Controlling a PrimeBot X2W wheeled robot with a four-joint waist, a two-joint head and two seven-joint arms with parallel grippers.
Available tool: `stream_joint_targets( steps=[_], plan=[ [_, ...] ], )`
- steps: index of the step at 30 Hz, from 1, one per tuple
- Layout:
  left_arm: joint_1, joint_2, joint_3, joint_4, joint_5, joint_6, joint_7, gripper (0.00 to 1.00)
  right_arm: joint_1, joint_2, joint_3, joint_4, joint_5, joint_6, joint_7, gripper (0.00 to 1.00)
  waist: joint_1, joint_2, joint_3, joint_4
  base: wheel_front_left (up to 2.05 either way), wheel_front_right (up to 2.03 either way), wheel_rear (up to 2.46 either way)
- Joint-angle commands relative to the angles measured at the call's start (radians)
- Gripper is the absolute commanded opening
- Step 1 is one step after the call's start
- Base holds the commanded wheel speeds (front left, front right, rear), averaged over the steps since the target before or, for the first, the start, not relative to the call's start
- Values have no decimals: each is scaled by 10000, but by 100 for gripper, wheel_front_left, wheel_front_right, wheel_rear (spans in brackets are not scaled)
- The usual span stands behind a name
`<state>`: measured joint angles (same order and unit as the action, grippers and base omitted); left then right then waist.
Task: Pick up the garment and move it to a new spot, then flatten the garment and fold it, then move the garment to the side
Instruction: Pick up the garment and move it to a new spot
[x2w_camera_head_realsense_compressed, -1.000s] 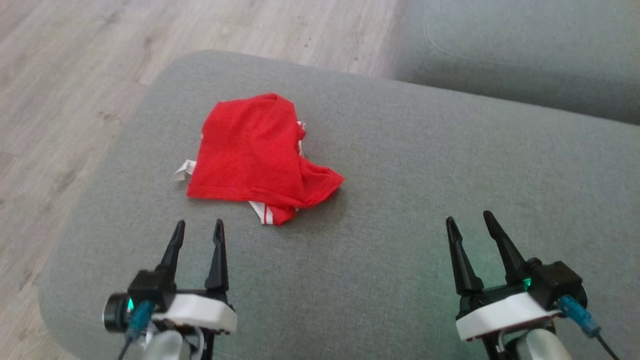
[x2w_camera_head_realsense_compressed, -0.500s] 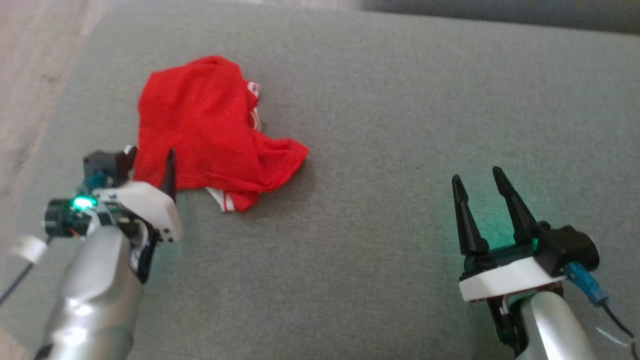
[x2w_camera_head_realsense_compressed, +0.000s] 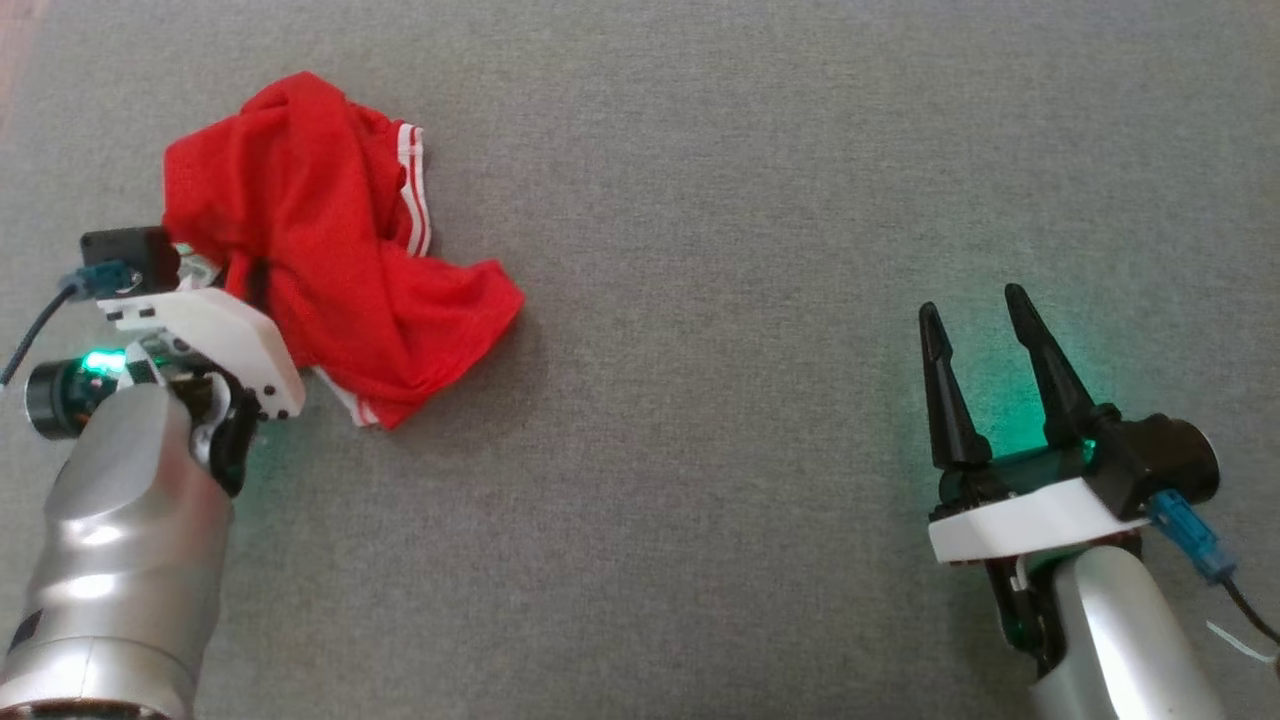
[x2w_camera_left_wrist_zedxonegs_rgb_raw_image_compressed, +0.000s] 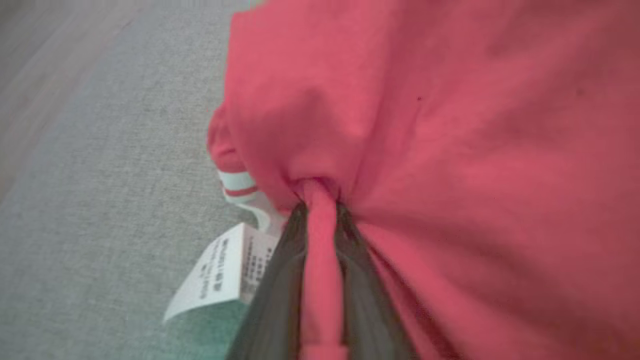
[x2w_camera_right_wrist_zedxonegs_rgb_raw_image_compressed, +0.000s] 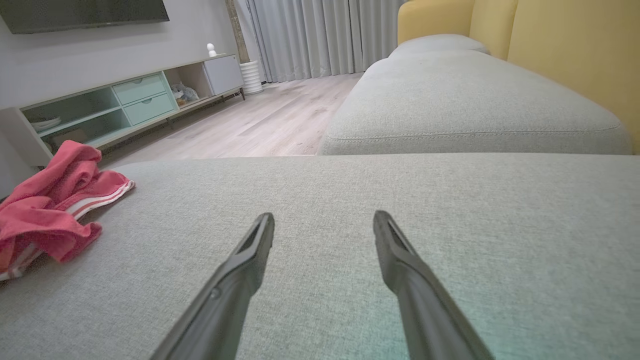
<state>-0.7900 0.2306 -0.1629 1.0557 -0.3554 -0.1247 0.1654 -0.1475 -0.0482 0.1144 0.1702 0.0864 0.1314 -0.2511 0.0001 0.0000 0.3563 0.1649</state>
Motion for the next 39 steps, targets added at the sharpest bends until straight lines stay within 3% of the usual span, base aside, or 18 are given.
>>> stream_joint_targets(
  steps=[1,11,16,21,26,31,37,38,39],
  plan=[
    [28,431,120,-10,-61,-41,-36,0,-173,-20,194,-341,-45,-7,-107,100,-1,0,-20,-16,0,0,0],
    [34,719,-1166,-1697,-651,-57,-2253,0,-13,-20,195,-20,323,-7,-107,100,-1,0,-1050,-77,0,0,0],
    [-39,954,-1833,-3334,-988,-58,-2669,0,149,-20,254,122,671,-7,-107,100,-1,0,-1729,-215,0,0,0],
    [-44,1118,-2097,-5085,-1070,-9,-2426,0,295,-20,374,153,1017,-7,-107,100,-1,0,-2174,-627,0,0,0],
    [75,1172,-2643,-6688,-425,646,-1556,0,247,-20,569,42,1231,-7,-107,100,-1,0,-2213,-1508,0,0,0],
    [195,828,-3205,-7156,-29,1043,-1010,0,20,-20,672,-139,1347,-7,-107,100,-1,0,-1903,-2395,0,0,0],
    [262,-15,-4037,-6848,230,1118,-785,0,-188,-20,742,-312,1549,-7,-107,100,-1,0,-1457,-3264,0,0,0],
    [275,-193,-4174,-6713,237,1094,-790,21,-207,-20,763,-327,1578,-7,-107,100,-1,0,-1402,-3363,0,0,0],
    [287,-372,-4289,-6577,235,1077,-838,98,-225,-20,785,-333,1604,-7,-107,100,-1,0,-1357,-3453,0,0,0]
  ],
)
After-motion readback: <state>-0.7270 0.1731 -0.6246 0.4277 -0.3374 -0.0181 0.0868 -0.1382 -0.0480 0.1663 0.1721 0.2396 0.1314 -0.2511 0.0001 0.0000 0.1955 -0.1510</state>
